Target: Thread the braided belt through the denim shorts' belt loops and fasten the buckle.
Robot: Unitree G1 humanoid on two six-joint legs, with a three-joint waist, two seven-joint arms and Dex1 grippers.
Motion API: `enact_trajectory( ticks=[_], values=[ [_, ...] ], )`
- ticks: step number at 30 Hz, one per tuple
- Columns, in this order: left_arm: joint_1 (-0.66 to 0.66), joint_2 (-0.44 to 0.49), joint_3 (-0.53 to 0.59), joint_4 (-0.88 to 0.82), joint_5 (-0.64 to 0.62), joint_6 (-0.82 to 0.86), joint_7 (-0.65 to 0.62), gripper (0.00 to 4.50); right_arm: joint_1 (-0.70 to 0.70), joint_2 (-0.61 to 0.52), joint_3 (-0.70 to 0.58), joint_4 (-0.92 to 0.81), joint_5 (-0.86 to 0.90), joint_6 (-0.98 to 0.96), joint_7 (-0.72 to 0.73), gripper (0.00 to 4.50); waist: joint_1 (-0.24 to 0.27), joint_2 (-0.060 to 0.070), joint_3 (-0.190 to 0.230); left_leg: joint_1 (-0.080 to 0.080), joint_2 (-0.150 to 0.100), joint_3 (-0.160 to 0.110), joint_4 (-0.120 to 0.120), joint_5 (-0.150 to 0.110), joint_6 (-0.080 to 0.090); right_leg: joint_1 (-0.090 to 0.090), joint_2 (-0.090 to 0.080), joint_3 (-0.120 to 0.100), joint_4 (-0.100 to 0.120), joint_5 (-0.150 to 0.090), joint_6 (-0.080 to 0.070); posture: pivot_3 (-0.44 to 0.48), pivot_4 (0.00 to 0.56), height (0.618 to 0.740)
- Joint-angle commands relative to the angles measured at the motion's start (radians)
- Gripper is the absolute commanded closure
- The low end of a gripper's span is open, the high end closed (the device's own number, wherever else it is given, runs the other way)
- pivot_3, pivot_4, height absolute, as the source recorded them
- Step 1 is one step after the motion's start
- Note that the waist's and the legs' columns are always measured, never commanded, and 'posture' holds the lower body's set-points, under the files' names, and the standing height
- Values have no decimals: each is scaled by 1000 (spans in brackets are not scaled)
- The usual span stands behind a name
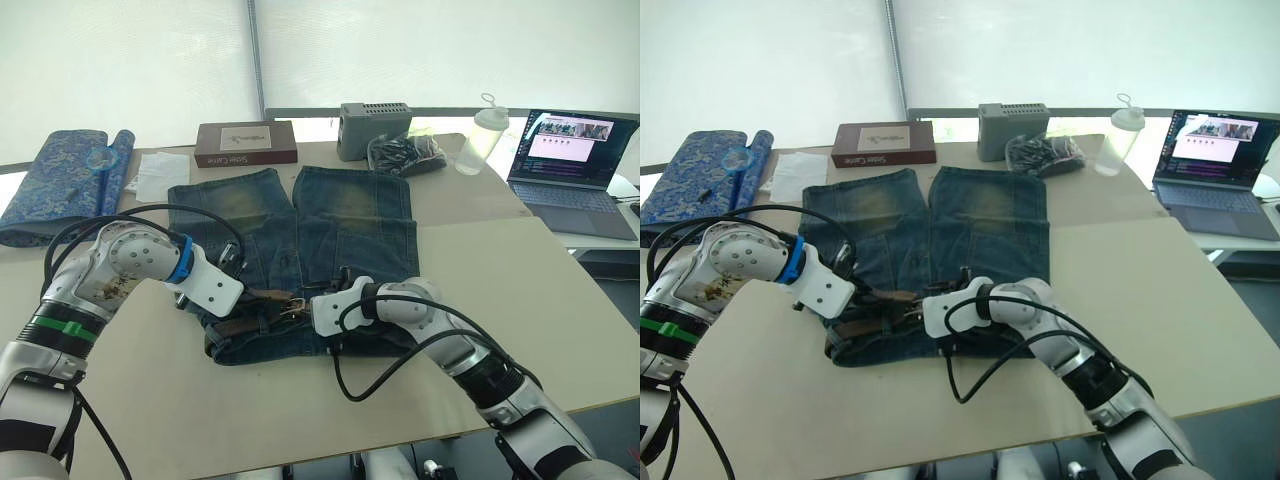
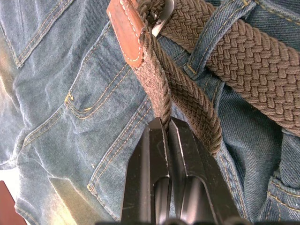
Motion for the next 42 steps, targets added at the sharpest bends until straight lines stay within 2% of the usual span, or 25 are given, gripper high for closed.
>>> enact_trajectory(
  ticks=[1, 17, 29, 36, 42],
  values=[
    [-33, -1, 4, -13, 6, -26, -9, 4500, -18, 13, -33, -21, -8, -11, -38, 2472, 0, 0, 0, 0, 0, 0, 0, 0, 0, 0, 0, 0, 0, 0, 0, 0, 150, 740],
    [-163, -27, -39, 83, -3, -111, -105, 4500, -17, 59, -49, -44, -13, 18, -87, 2472, -2, 0, 0, 0, 0, 1, 0, 0, 0, 0, 0, 0, 0, 0, 0, 0, 150, 740],
    [-247, -109, -71, 133, 3, -88, -170, 4500, -4, 62, -50, -71, 4, 14, -68, 2472, 0, 0, 0, 0, -1, 1, 0, 0, 0, 0, 0, 0, 0, 0, 0, 0, 150, 740],
    [-291, -101, -82, 183, -19, -86, -264, 4500, 5, 54, -51, -80, 5, 14, -64, 2472, -4, 0, 0, 0, 0, 0, 0, 0, 0, 0, 1, 0, 0, 0, 0, 0, 150, 740],
    [-358, -105, -99, 280, -8, -162, -302, 4500, 9, 47, -50, -80, -1, 11, -64, 2472, -2, 0, 0, 0, -1, 0, 0, 0, 0, 0, 0, 1, 0, 0, 0, 0, 150, 740]
  ],
)
